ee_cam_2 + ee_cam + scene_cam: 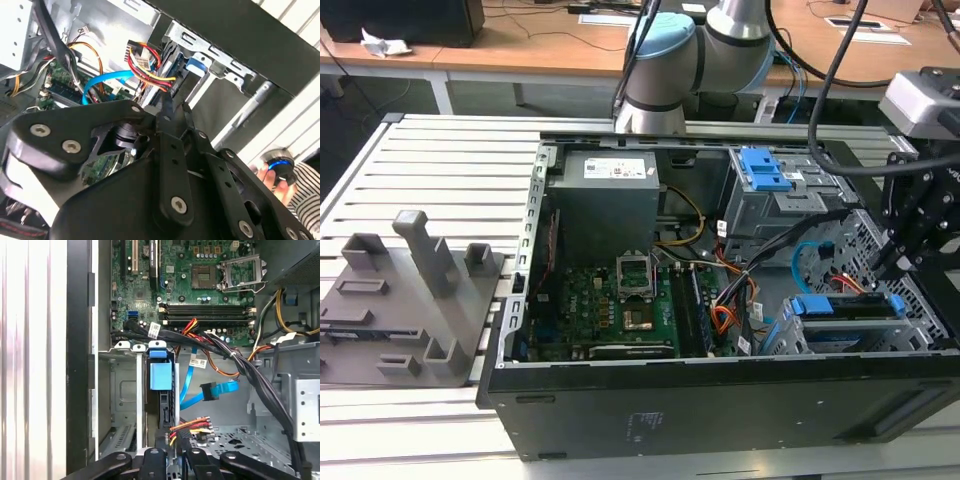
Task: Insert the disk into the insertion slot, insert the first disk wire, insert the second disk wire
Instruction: 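Insert the first disk wire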
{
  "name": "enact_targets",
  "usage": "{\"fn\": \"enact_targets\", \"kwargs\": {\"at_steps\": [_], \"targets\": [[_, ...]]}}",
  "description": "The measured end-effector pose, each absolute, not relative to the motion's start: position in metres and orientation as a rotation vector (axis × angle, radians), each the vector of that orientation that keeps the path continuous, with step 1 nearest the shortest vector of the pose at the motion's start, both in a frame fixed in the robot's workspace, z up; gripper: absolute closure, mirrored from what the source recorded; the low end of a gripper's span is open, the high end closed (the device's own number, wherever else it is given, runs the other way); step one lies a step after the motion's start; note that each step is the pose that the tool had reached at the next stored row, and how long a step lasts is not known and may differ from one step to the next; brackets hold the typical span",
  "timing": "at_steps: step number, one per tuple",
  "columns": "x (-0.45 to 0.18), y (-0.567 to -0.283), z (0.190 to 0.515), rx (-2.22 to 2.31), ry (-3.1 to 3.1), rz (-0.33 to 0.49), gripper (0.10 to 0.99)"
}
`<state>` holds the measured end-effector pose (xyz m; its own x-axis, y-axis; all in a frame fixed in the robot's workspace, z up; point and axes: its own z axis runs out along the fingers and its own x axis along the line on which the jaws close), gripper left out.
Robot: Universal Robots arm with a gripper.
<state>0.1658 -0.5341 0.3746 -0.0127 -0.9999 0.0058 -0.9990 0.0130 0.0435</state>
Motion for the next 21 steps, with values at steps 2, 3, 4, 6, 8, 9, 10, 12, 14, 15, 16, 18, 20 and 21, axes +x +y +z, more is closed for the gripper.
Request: {"fn": "enact_targets", "kwargs": {"at_steps": [2,3,4,6,8,9,10,12,14,15,16,18,20,21], "targets": [[0.166,-0.534,0.383,2.183,-2.211,-0.042,0.929],[0.166,-0.534,0.386,2.183,-2.211,-0.042,0.98],[0.166,-0.534,0.386,2.183,-2.211,-0.042,0.98],[0.165,-0.534,0.387,2.182,-2.211,-0.042,0.98],[0.156,-0.534,0.385,2.183,-2.211,-0.042,0.98],[0.153,-0.534,0.384,2.183,-2.211,-0.042,0.98],[0.152,-0.534,0.382,2.183,-2.211,-0.042,0.98],[0.15,-0.534,0.38,2.182,-2.211,-0.042,0.98],[0.15,-0.534,0.38,2.183,-2.21,-0.042,0.98],[0.15,-0.534,0.38,2.183,-2.211,-0.042,0.98],[0.15,-0.534,0.38,2.183,-2.211,-0.042,0.98],[0.15,-0.534,0.379,2.183,-2.211,-0.042,0.98],[0.15,-0.534,0.379,2.183,-2.211,-0.042,0.98],[0.15,-0.534,0.379,2.183,-2.211,-0.042,0.98]]}}
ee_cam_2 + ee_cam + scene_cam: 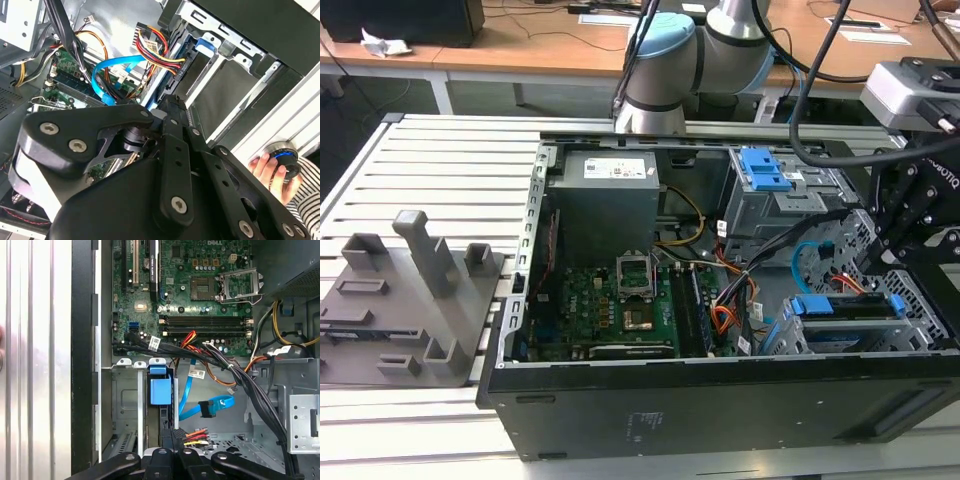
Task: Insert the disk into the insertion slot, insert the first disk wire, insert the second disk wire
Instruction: 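Insert the first disk wire, then insert the second disk wire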
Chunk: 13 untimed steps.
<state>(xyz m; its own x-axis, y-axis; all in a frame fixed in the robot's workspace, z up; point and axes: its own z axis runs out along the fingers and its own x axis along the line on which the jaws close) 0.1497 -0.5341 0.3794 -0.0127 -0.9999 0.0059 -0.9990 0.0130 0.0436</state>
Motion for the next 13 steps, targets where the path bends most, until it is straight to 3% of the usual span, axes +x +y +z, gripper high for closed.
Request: {"fn": "enact_targets", "kwargs": {"at_steps": [4,7,13], "targets": [[0.15,-0.534,0.379,2.183,-2.211,-0.042,0.98],[0.15,-0.534,0.379,2.183,-2.211,-0.042,0.784],[0.146,-0.502,0.377,2.19,-2.206,-0.045,0.784]]}}
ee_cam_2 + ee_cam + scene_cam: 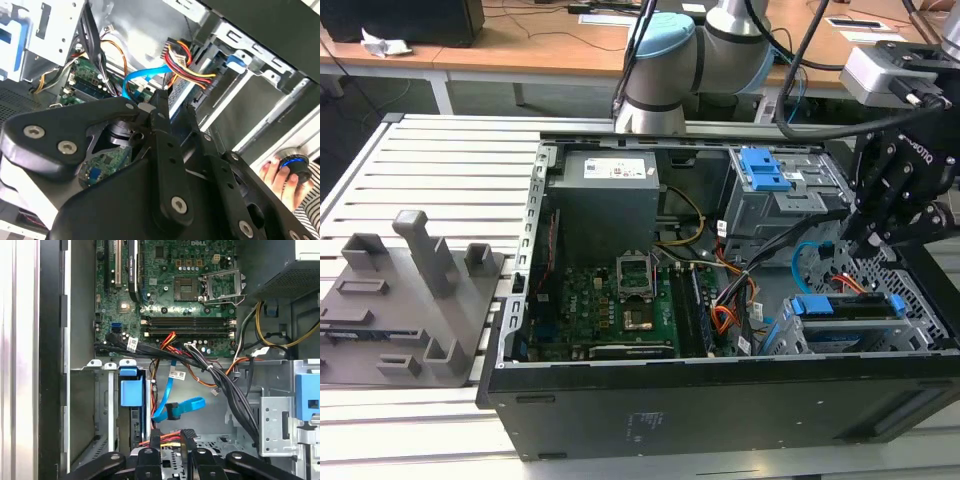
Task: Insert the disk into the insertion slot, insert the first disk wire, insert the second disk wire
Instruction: 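Insert the second disk wire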
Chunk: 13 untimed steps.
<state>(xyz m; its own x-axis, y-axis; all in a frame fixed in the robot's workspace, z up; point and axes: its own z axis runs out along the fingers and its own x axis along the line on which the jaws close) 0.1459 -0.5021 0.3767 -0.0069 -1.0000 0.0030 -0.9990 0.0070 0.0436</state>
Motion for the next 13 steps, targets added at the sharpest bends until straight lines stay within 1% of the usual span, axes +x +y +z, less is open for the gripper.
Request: {"fn": "enact_targets", "kwargs": {"at_steps": [5,13], "targets": [[0.129,-0.502,0.376,2.202,-2.194,-0.045,0.784],[0.118,-0.502,0.371,2.238,-2.156,-0.043,0.784]]}}
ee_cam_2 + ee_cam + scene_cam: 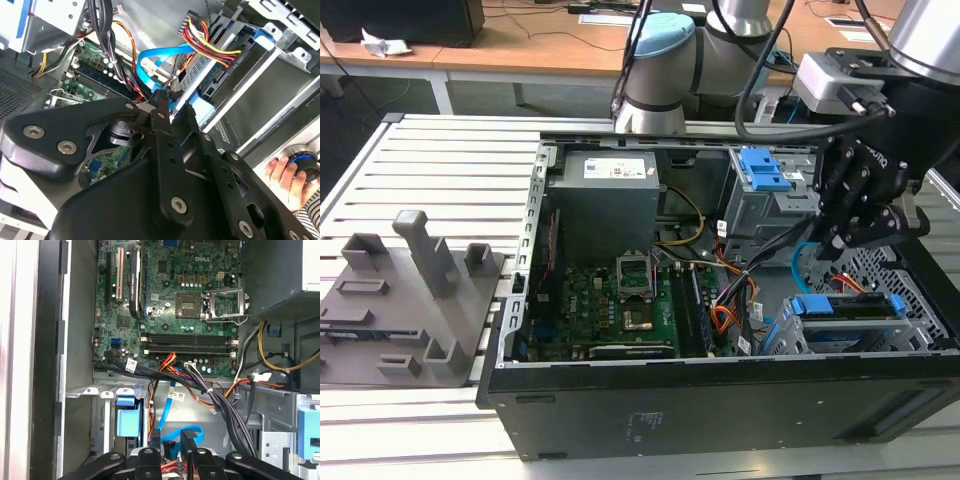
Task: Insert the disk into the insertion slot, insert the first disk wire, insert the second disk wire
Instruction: 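Insert the second disk wire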
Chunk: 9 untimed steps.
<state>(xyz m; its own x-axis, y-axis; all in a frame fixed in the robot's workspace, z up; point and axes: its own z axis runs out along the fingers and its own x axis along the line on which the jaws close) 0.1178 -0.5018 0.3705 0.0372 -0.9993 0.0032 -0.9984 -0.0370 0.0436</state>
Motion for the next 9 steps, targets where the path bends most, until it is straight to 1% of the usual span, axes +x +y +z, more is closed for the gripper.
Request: {"fn": "enact_targets", "kwargs": {"at_steps": [6,7,9], "targets": [[0.1176,-0.5019,0.3701,2.249,-2.144,-0.043,0.784],[0.1176,-0.5019,0.3701,2.249,-2.144,-0.043,0.925],[0.1176,-0.5019,0.3701,2.25,-2.143,-0.043,0.925]]}}
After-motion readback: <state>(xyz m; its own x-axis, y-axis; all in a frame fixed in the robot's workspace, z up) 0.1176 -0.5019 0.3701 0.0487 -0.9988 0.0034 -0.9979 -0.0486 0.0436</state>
